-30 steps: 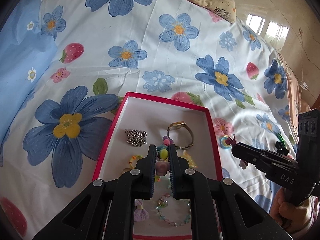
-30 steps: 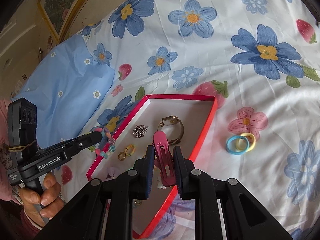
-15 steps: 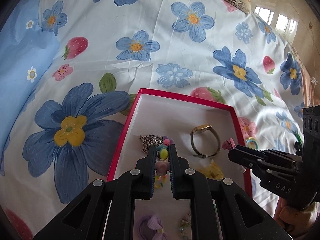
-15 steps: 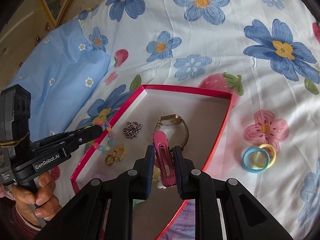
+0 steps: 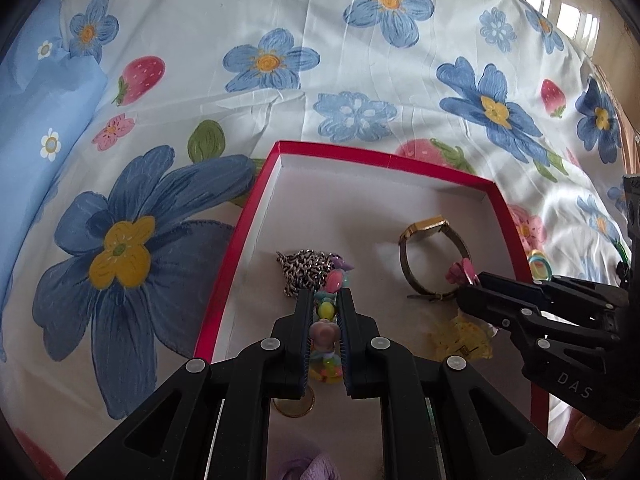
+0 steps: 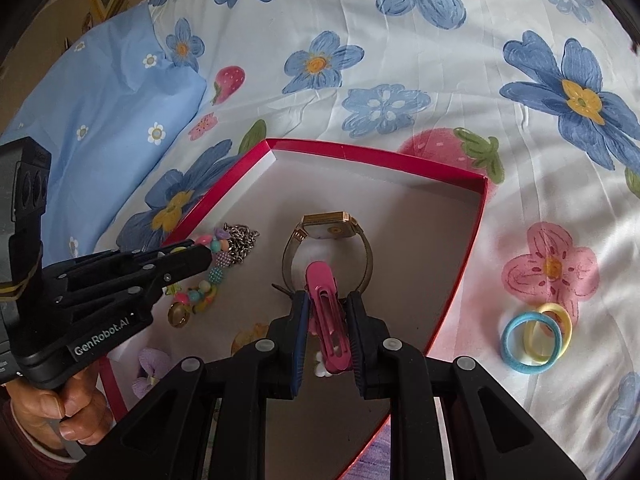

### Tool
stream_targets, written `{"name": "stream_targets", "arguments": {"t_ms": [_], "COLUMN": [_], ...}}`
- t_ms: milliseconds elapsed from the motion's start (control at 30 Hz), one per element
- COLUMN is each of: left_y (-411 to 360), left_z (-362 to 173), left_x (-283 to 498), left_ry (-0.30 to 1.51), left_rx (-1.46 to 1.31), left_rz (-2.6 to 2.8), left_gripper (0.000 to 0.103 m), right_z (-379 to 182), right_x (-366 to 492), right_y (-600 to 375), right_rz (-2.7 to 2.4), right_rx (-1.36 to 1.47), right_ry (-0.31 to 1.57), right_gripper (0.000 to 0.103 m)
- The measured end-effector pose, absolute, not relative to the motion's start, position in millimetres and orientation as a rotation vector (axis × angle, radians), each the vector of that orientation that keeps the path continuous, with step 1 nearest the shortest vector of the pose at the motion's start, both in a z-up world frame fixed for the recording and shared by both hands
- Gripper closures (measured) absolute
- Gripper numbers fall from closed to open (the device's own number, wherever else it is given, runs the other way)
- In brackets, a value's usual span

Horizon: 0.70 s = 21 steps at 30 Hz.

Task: Organize jewelry
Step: 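Carry the bead bracelet and pink clip into the box and release both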

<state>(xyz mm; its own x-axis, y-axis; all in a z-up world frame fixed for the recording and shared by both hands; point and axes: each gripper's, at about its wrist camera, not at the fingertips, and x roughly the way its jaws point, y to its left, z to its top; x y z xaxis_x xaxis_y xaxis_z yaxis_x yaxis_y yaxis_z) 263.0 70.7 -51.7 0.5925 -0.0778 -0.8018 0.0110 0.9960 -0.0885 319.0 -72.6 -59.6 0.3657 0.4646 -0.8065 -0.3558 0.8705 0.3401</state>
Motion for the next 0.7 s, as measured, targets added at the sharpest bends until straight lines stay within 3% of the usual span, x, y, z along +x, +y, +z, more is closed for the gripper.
{"name": "stream_targets", "arguments": {"t_ms": [700], "left_y": [68.1], "left_z": [-58.7], "left_x": [268.2], "left_ry": [0.967], "left_rx": [-0.068], "left_rz": [-0.041], "left_gripper": [0.085], "right_z": [-61.2], "right_x": [319.7], "right_y": [-69.1], "right_rz": [0.536], "right_rx": [0.104], "right_ry": [1.081], "right_gripper": [0.083]}}
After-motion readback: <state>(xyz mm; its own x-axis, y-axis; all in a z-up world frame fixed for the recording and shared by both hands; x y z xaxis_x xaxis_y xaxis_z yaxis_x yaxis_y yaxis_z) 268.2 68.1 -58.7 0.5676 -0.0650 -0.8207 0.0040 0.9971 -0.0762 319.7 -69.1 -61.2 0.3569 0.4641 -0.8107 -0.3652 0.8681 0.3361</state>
